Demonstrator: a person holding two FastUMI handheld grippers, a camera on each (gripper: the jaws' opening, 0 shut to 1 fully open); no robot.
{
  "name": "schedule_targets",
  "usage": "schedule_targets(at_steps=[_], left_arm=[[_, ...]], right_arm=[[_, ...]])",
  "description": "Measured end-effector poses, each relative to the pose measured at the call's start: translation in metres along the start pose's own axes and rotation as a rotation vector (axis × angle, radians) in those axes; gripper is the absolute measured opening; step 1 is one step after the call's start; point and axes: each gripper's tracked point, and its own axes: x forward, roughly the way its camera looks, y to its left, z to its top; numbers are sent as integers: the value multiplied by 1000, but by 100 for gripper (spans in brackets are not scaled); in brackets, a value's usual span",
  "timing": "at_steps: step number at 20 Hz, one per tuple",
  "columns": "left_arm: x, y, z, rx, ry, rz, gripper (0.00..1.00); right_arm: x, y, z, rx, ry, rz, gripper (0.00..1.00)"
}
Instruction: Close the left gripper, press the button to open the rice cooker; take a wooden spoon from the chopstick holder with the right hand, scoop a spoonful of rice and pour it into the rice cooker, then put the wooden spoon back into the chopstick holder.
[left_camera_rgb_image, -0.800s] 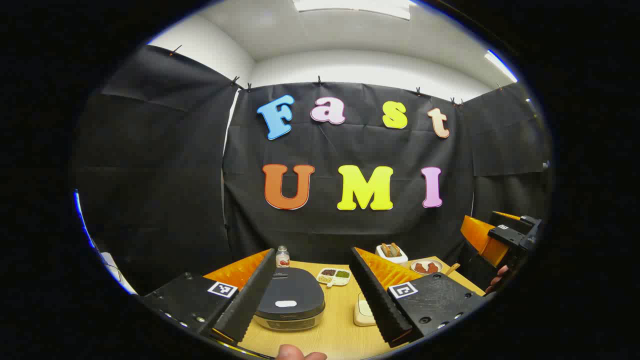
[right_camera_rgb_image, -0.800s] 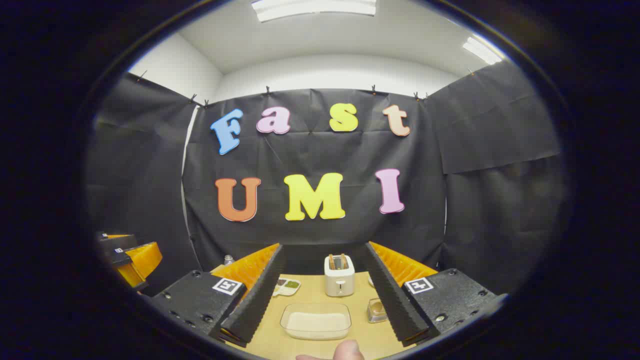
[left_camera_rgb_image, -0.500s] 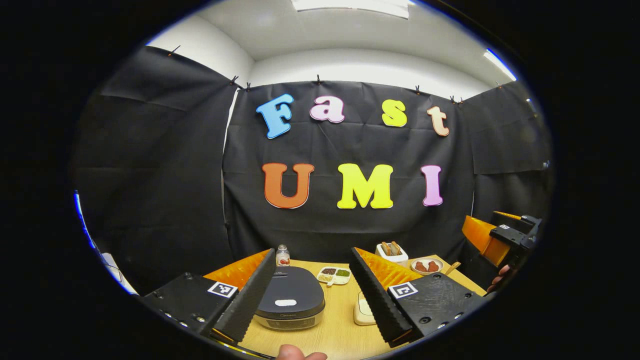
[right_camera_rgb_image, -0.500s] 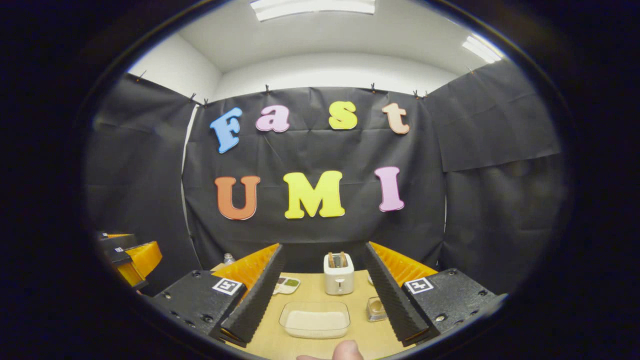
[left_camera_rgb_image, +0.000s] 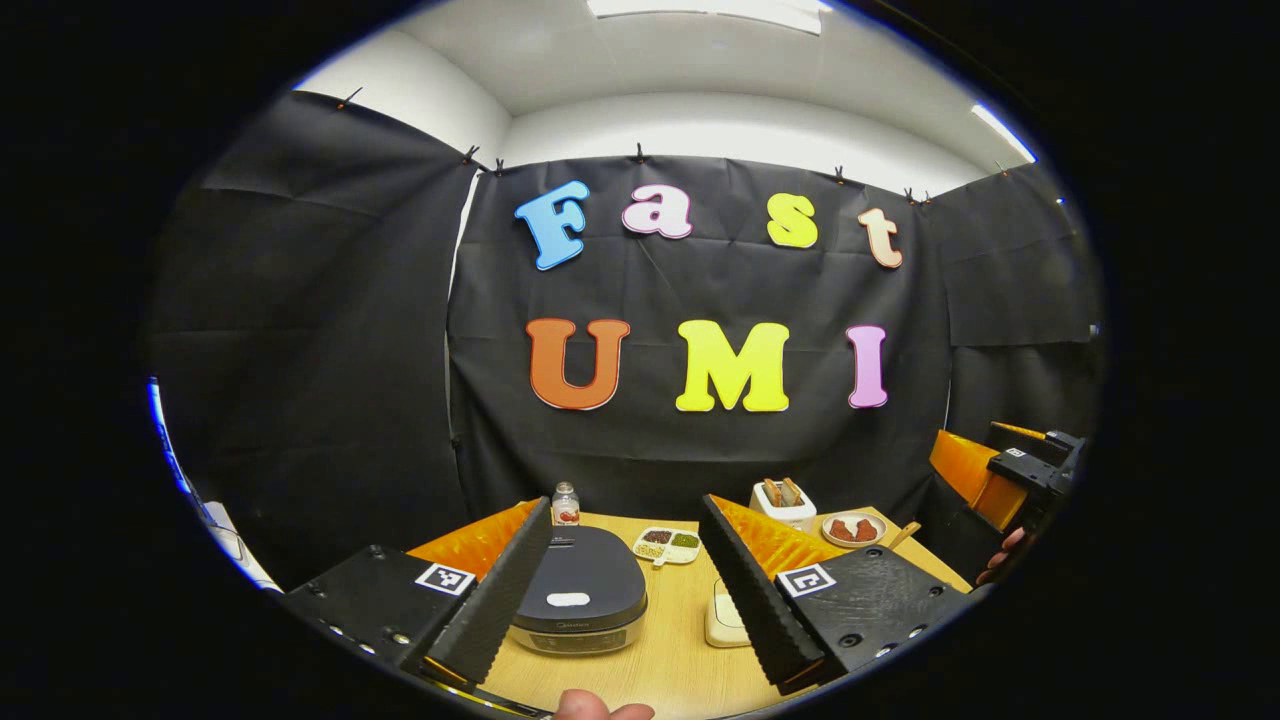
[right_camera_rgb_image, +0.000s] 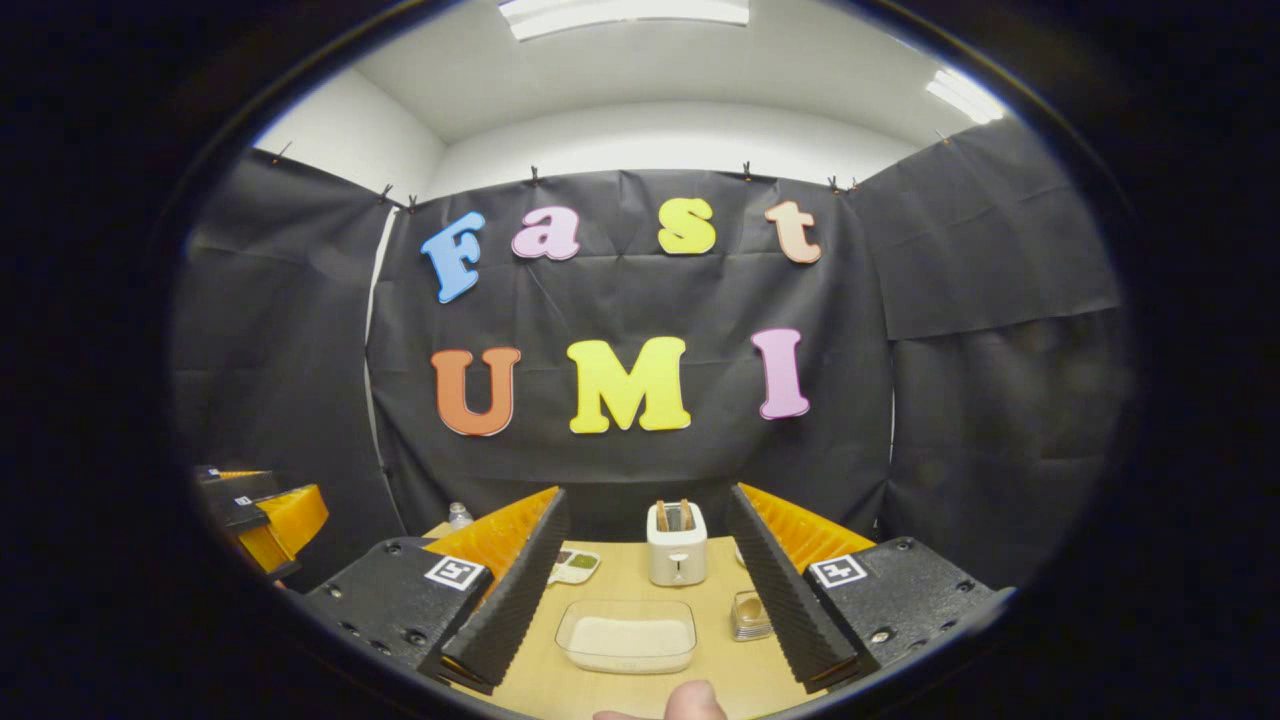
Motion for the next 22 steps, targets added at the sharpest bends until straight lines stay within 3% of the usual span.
schedule_targets(at_steps=[10,20,22], left_arm=[[15,-4,-18,-7,67,9,95],[54,12,-57,-29,239,23,94],[62,14,-74,-33,289,13,84]], right_arm=[[6,-17,-9,-21,19,-2,100],[34,-48,-24,-23,41,-24,99],[39,-59,-27,-24,46,-44,99]])
